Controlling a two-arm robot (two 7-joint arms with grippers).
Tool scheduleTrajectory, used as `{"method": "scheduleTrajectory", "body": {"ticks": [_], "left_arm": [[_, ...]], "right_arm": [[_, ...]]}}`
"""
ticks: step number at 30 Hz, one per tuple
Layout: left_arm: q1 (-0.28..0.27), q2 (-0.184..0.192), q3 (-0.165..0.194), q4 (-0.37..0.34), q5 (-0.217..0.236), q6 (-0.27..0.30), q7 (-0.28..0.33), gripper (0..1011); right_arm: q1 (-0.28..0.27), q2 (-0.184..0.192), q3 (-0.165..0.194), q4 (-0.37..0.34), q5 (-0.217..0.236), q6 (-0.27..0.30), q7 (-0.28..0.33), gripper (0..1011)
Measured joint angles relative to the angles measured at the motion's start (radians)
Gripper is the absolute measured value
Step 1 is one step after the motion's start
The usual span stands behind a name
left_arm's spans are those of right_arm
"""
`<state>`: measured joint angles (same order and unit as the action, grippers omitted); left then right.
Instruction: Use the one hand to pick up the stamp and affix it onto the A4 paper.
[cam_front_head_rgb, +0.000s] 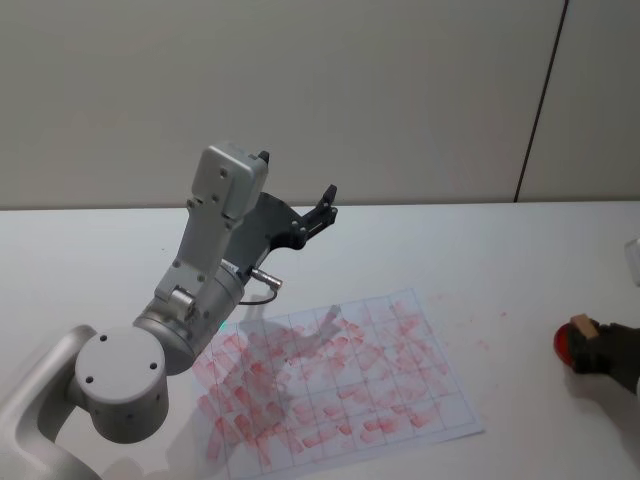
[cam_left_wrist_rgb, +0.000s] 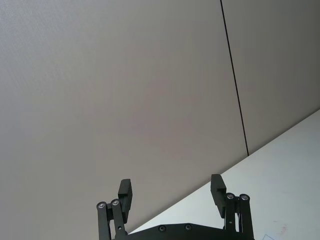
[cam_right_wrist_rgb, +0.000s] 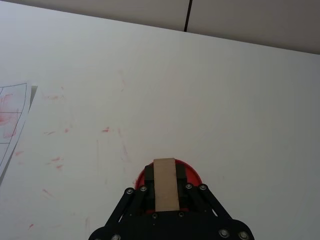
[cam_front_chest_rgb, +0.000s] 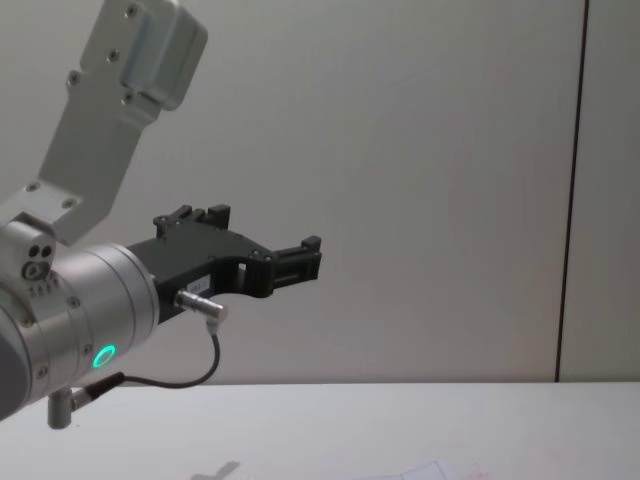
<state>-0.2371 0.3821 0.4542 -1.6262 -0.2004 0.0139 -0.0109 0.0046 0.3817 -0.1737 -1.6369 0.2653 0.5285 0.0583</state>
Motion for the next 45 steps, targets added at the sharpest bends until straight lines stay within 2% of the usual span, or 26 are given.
{"method": "scheduleTrajectory", "body": {"ticks": [2, 14, 26, 36, 45], "left_arm": [[0.0, 0.0, 0.0, 0.0, 0.0, 0.0, 0.0, 1002], [0.0, 0.0, 0.0, 0.0, 0.0, 0.0, 0.0, 1001], [0.0, 0.0, 0.0, 0.0, 0.0, 0.0, 0.0, 1001], [0.0, 0.0, 0.0, 0.0, 0.0, 0.0, 0.0, 1001], [0.0, 0.0, 0.0, 0.0, 0.0, 0.0, 0.0, 1001]], "right_arm": [[0.001, -0.002, -0.002, 0.004, -0.006, 0.0, 0.004, 219], [0.002, -0.007, -0.004, 0.004, -0.021, -0.001, 0.002, 220], [0.009, -0.007, -0.002, -0.049, -0.055, -0.044, 0.014, 219], [0.05, -0.035, -0.03, -0.059, -0.096, -0.064, 0.093, 219], [0.117, -0.099, -0.085, 0.01, -0.153, -0.071, 0.187, 220]]}}
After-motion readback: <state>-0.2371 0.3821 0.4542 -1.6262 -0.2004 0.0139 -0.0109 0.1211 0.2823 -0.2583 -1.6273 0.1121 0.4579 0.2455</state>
